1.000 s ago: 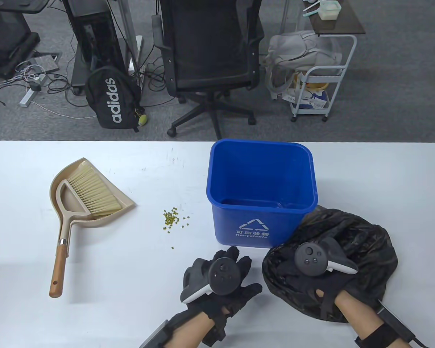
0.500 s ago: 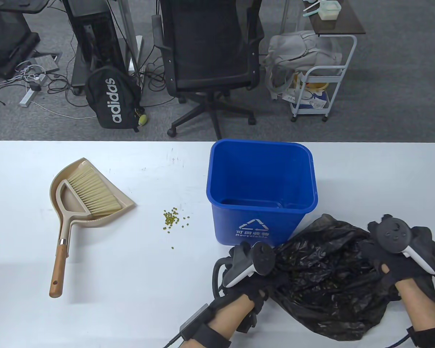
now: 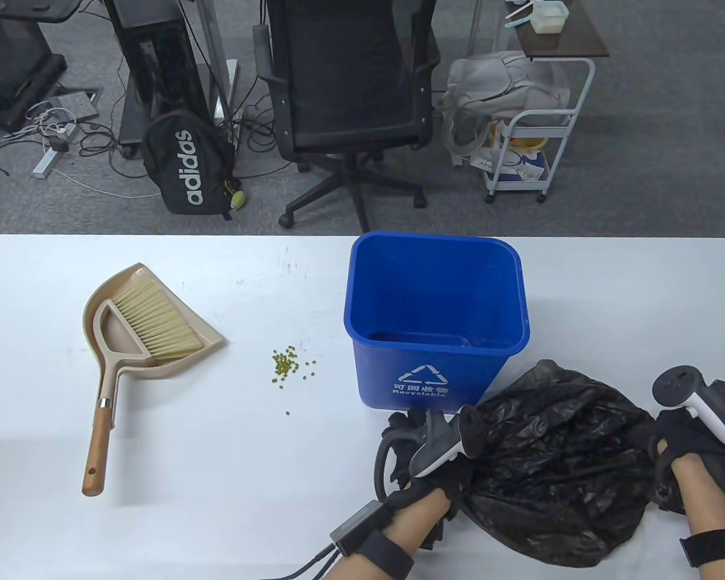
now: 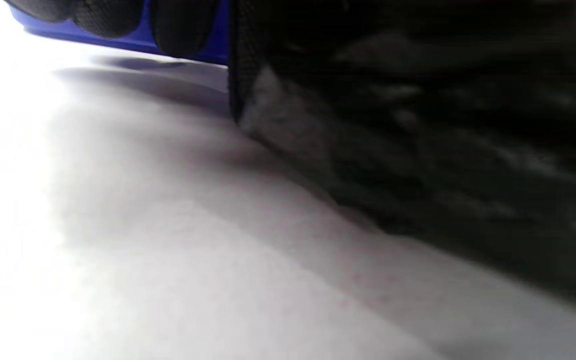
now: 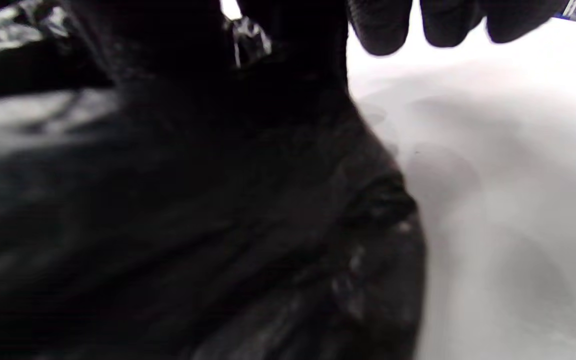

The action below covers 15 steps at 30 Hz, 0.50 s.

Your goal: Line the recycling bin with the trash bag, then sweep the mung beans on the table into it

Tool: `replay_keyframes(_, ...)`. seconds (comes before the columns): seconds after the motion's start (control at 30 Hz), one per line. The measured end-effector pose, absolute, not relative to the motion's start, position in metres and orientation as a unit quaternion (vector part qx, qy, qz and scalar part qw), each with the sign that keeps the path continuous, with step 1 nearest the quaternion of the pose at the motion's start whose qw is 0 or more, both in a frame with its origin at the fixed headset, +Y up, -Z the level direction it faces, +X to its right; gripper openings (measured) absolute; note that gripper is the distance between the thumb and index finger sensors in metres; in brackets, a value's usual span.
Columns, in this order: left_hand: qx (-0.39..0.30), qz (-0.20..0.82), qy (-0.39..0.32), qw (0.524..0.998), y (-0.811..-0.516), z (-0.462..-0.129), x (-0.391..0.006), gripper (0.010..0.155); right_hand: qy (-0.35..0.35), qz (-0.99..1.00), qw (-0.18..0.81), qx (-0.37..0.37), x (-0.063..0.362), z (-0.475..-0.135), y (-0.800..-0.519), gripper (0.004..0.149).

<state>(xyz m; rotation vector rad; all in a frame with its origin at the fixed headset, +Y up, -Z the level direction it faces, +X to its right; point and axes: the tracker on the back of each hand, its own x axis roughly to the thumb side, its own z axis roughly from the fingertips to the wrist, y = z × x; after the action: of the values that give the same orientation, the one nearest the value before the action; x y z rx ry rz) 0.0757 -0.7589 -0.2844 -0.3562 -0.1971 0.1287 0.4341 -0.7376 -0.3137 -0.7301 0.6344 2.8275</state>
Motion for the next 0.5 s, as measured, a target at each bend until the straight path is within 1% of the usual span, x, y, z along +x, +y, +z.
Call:
replay_keyframes(0.03, -0.177, 0.062, -0.100, 0.977, -0.759, -0.284, 0.075, 0.045, 0.207, 0.946, 0.072, -0.240, 0.432, -0.314, -0.739, 0.048)
replay_keyframes(0.07, -0.179, 0.069, -0.102, 0.976, -0.758, -0.284, 0.074, 0.041, 0.203, 0.948, 0.065, -0.234, 0.430, -0.315, -0.740, 0.043)
replay_keyframes(0.2, -0.159, 0.118, -0.104, 0.975, -0.747, -0.280, 0.059, 0.037, 0.171, 0.962, 0.043, -0.207, 0.415, -0.314, -0.732, 0.038)
replay_keyframes(0.33, -0.116, 0.141, -0.115, 0.976, -0.724, -0.266, 0.032, 0.036, 0.099, 0.980, 0.056, -0.161, 0.397, -0.307, -0.705, 0.037)
replay_keyframes(0.5, -0.052, 0.178, -0.125, 0.975, -0.679, -0.235, -0.019, 0.036, -0.014, 0.993, 0.079, -0.087, 0.372, -0.286, -0.652, 0.036)
